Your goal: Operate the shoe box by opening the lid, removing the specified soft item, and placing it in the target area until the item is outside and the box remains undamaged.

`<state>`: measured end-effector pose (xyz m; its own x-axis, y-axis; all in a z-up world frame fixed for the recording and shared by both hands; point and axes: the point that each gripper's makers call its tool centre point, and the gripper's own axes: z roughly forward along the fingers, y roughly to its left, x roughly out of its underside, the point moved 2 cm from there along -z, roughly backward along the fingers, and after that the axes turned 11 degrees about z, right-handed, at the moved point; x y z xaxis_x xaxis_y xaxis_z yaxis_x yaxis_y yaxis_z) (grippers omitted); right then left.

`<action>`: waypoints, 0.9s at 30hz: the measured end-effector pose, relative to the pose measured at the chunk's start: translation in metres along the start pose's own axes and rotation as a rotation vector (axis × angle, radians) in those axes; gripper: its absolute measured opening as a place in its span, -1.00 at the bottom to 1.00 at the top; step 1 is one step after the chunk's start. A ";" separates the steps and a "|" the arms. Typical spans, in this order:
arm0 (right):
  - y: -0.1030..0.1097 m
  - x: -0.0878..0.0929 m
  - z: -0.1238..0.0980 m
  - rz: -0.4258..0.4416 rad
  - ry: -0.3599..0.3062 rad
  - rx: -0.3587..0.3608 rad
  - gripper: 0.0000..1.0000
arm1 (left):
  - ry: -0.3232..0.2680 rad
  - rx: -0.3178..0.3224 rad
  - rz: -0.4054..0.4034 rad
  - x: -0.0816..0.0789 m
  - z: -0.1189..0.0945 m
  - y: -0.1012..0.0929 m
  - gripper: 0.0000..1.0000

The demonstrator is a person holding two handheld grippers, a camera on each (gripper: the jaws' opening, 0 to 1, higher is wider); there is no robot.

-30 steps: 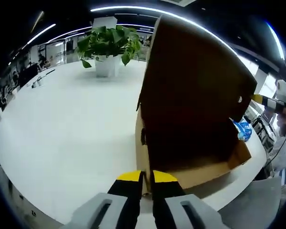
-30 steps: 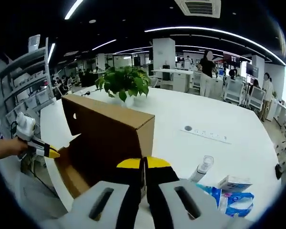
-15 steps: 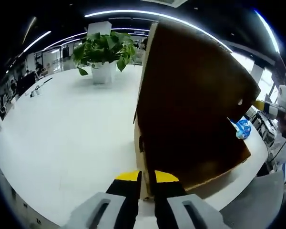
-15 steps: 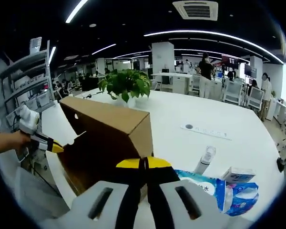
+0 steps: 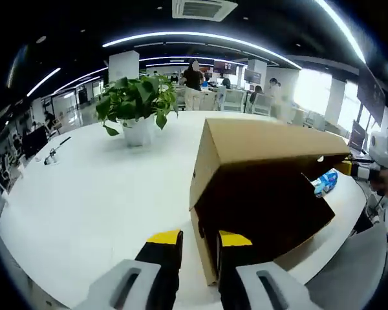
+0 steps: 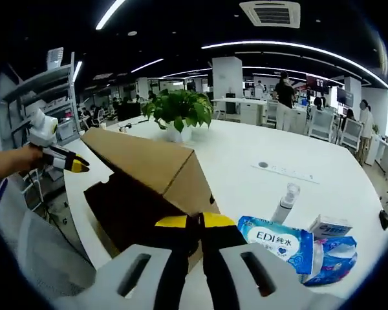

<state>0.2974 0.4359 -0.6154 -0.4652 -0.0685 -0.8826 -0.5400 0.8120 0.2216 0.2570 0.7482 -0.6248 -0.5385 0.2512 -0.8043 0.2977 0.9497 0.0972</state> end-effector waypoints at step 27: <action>0.020 0.061 -0.008 -0.174 0.087 -0.157 -0.51 | 0.027 0.145 0.119 0.030 -0.001 -0.034 -0.43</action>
<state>0.2526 0.4430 -0.6611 -0.4109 -0.2543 -0.8755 -0.7161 0.6844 0.1373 0.2299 0.7234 -0.6518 -0.5129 0.3669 -0.7761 0.4700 0.8765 0.1038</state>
